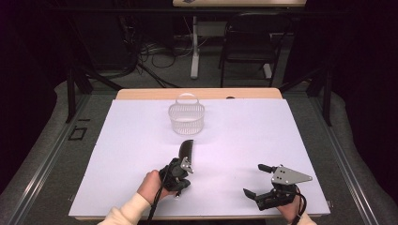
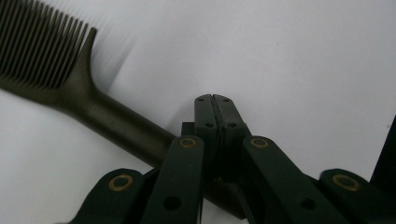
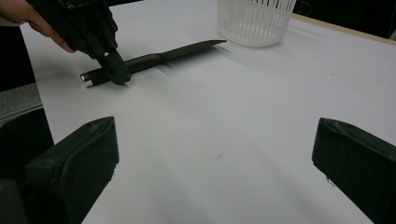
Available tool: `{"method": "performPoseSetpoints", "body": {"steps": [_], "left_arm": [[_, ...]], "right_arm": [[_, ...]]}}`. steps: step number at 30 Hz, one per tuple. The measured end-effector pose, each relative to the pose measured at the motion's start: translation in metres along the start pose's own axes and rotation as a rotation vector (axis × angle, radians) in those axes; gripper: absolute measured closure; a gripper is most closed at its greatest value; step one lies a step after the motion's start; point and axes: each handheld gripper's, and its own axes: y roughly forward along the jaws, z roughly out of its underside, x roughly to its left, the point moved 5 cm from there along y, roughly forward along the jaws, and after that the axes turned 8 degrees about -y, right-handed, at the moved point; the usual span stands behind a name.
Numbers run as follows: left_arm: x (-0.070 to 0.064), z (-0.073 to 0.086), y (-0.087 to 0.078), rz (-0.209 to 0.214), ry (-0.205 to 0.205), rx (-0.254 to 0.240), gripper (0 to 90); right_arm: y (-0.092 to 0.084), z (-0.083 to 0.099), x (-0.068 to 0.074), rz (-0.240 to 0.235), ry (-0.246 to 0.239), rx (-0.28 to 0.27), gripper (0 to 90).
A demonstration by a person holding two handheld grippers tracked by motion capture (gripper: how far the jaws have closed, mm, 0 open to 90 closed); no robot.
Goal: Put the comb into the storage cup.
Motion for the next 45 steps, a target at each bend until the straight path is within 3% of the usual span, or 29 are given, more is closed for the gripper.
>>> {"method": "performPoseSetpoints", "body": {"steps": [8,19,25,32,40,45], "left_arm": [[0.009,0.009,-0.007,-0.080,0.005,0.031,87.2],[0.015,0.014,-0.010,-0.077,-0.023,0.001,85.4],[0.013,0.015,-0.023,-0.060,-0.050,-0.048,67.1],[0.015,0.013,-0.039,-0.084,-0.090,-0.084,44.5],[0.025,0.005,-0.035,-0.130,-0.132,-0.067,17.9],[0.029,-0.003,-0.028,-0.164,-0.139,-0.035,7.0]], "right_arm": [[-0.001,0.000,0.000,0.000,-0.001,-0.001,0.3],[0.000,0.000,0.000,-0.001,-0.001,0.004,0.3],[0.000,0.000,0.000,-0.001,0.000,0.000,0.3],[0.000,0.000,0.000,-0.005,0.002,0.008,0.3],[0.001,0.001,0.000,-0.008,0.006,0.010,0.2],[0.001,0.001,0.000,-0.010,0.003,0.010,0.2]]}}
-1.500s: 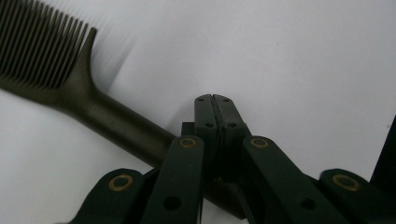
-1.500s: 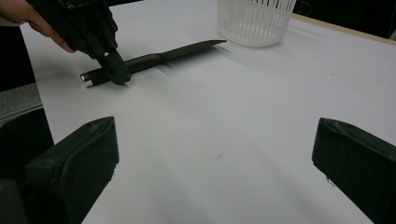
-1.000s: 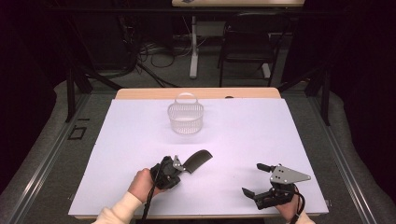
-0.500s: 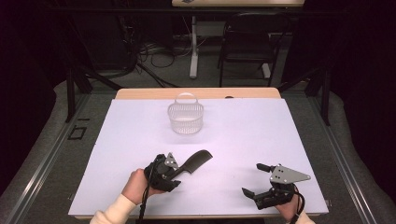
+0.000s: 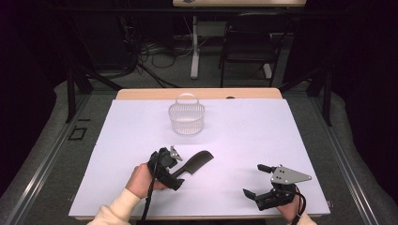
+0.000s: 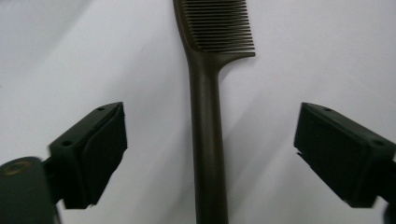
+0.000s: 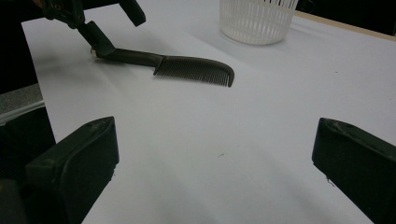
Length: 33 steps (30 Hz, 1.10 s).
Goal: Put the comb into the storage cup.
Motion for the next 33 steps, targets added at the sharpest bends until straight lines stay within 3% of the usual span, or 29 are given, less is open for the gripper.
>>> {"method": "performPoseSetpoints", "body": {"steps": [3,10,13,19,25,33], "left_arm": [[0.002,-0.003,0.004,-0.027,-0.008,0.013,0.1],[0.006,-0.009,0.012,-0.063,0.009,0.061,0.4],[0.006,-0.011,0.014,-0.060,0.019,0.072,20.4],[0.005,-0.016,0.019,-0.026,0.015,0.093,43.0],[0.004,-0.021,0.023,-0.004,0.022,0.138,54.7],[0.004,-0.021,0.028,0.015,0.025,0.179,62.1]], "right_arm": [[0.000,0.000,0.000,-0.001,0.001,0.001,0.2],[0.001,0.000,0.000,-0.007,0.002,0.004,0.2],[0.001,0.000,0.000,-0.008,0.005,0.006,0.2],[0.002,0.001,0.001,-0.015,0.003,0.012,0.3],[0.002,0.001,0.001,-0.018,0.005,0.011,0.4],[0.002,0.001,0.001,-0.021,0.005,0.011,0.4]]}}
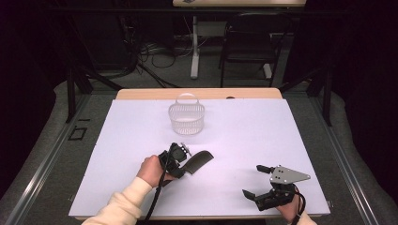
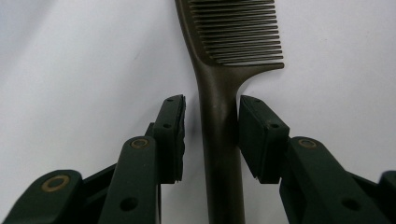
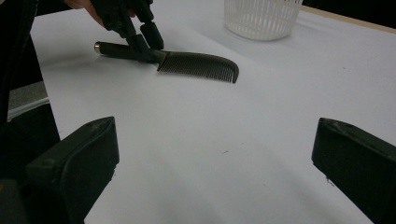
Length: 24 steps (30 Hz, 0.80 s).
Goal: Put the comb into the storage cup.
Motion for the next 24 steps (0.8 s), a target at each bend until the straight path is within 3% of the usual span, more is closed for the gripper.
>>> {"method": "performPoseSetpoints", "body": {"steps": [9,24], "left_arm": [[0.0012,-0.0005,0.0030,0.029,-0.019,0.006,67.9],[0.0008,0.0000,0.0028,0.036,-0.046,0.015,72.2]], "right_arm": [[-0.0001,-0.0002,0.0006,-0.005,-0.001,0.000,0.4],[-0.0005,-0.0004,0.0011,-0.007,-0.001,0.002,0.4]]}}
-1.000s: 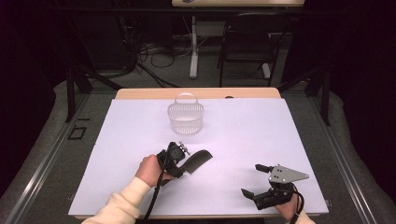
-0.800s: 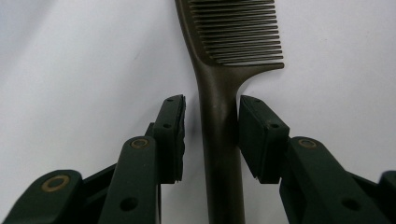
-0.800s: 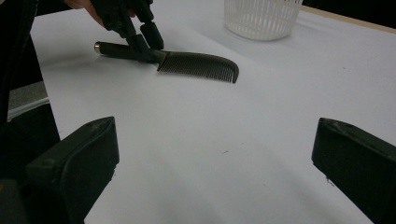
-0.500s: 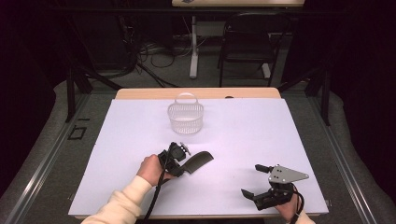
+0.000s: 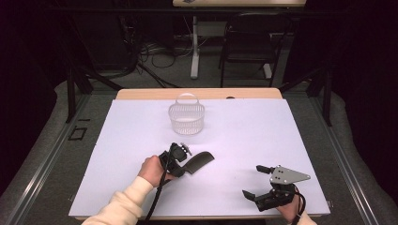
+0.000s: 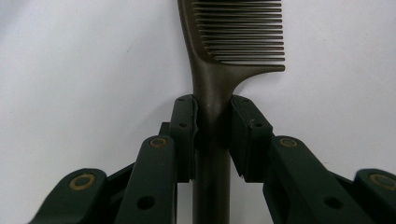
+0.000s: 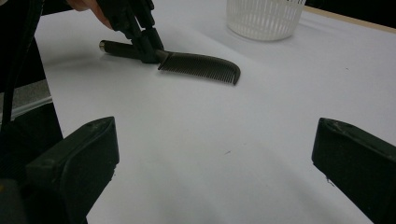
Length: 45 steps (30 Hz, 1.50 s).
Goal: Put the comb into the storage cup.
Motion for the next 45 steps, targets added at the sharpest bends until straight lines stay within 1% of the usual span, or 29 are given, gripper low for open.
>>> {"method": "performPoseSetpoints", "body": {"steps": [2,3,4,6,9,14,18,20,21,22,25,30,33,37,41,43,45], "left_arm": [[0.000,0.001,0.000,0.001,-0.005,-0.008,72.3],[0.001,0.002,-0.001,0.000,-0.001,-0.007,72.3],[0.001,0.002,-0.002,0.007,-0.008,-0.016,72.4],[0.003,0.003,-0.004,0.006,-0.005,-0.028,72.4],[0.003,0.005,-0.008,0.015,-0.013,-0.050,72.4],[0.002,0.009,-0.013,0.036,-0.008,-0.085,72.4],[0.002,0.011,-0.019,0.046,-0.013,-0.126,72.4],[0.003,0.012,-0.021,0.048,-0.009,-0.133,72.4],[0.002,0.012,-0.022,0.051,-0.015,-0.138,72.5],[0.003,0.013,-0.023,0.050,-0.007,-0.139,72.4],[0.003,0.014,-0.025,0.066,-0.008,-0.148,72.4],[0.004,0.017,-0.030,0.068,-0.008,-0.175,72.4],[0.006,0.018,-0.032,0.072,-0.025,-0.201,72.4],[0.008,0.019,-0.035,0.070,-0.034,-0.231,72.4],[0.011,0.020,-0.038,0.081,-0.045,-0.267,72.4],[0.012,0.020,-0.039,0.085,-0.058,-0.295,72.4],[0.012,0.021,-0.040,0.091,-0.062,-0.307,72.4]], "right_arm": [[0.000,0.000,0.000,-0.001,-0.001,-0.002,0.4],[0.000,0.000,0.000,-0.001,-0.001,-0.001,0.4],[0.000,0.000,0.000,0.000,-0.001,-0.001,0.4],[0.000,0.000,0.000,-0.002,0.003,0.001,0.4],[0.000,0.000,0.000,-0.001,0.001,0.000,0.4],[0.000,0.000,0.000,0.001,0.001,0.001,0.4],[0.001,0.000,0.000,0.001,0.001,0.002,0.4],[0.001,0.000,0.000,0.001,0.001,0.001,0.4],[0.001,0.000,0.000,0.002,0.002,0.000,0.4],[0.001,0.000,0.000,0.002,0.001,0.001,0.4],[0.001,0.000,0.000,0.002,0.002,0.000,0.3],[0.001,0.001,0.000,0.002,0.002,0.004,0.3],[0.001,0.000,0.000,0.002,0.001,0.003,0.4],[0.001,0.001,0.000,0.002,0.001,0.003,0.3],[0.001,0.001,-0.001,0.003,0.000,0.004,0.4],[0.001,0.001,0.000,0.004,0.001,0.006,0.4],[0.001,0.001,-0.001,0.004,0.001,0.006,0.4]]}}
